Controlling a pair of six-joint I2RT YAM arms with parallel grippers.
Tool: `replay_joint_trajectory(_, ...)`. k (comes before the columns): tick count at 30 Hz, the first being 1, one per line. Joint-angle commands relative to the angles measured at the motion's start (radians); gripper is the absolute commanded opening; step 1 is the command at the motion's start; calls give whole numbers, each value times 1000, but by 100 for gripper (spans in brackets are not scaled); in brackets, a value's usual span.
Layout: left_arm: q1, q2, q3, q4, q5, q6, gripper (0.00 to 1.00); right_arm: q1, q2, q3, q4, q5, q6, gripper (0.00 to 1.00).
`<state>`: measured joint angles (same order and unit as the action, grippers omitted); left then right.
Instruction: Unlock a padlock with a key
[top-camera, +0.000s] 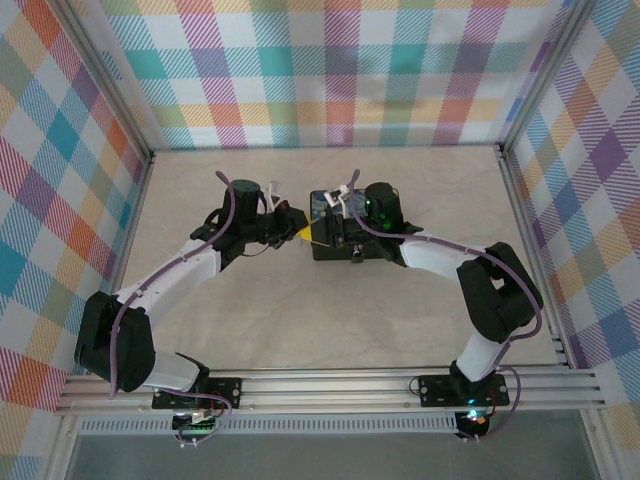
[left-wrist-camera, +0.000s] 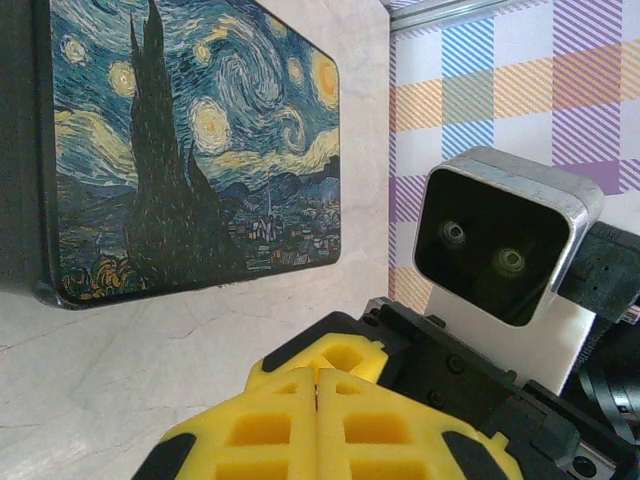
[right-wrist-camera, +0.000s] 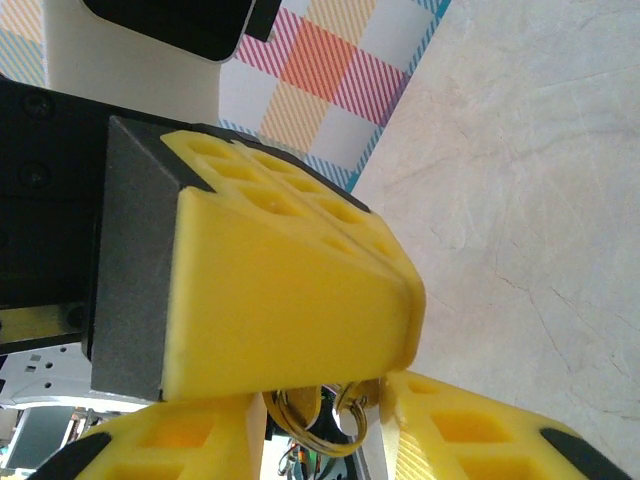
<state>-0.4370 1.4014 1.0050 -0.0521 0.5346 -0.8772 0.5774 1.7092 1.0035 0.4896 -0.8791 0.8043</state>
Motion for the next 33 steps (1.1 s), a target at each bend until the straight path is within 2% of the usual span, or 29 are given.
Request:
replay_joint_trajectory(1,9,-21,13,0,19,13,0,1,-32,-17,21,2,-7,36)
replay_joint_trajectory(10,12,-27,3,-8,11,14,0,-11,-87,-42,20,19,-7,37)
replay_joint_trajectory(18,12,-25,-10,25,19,-9,0,-4,-76,-37,47,29,25,36)
replay_joint_trajectory(33,12,-25,-20,44,25,-25,0,7,-24,-37,192,29,117,16)
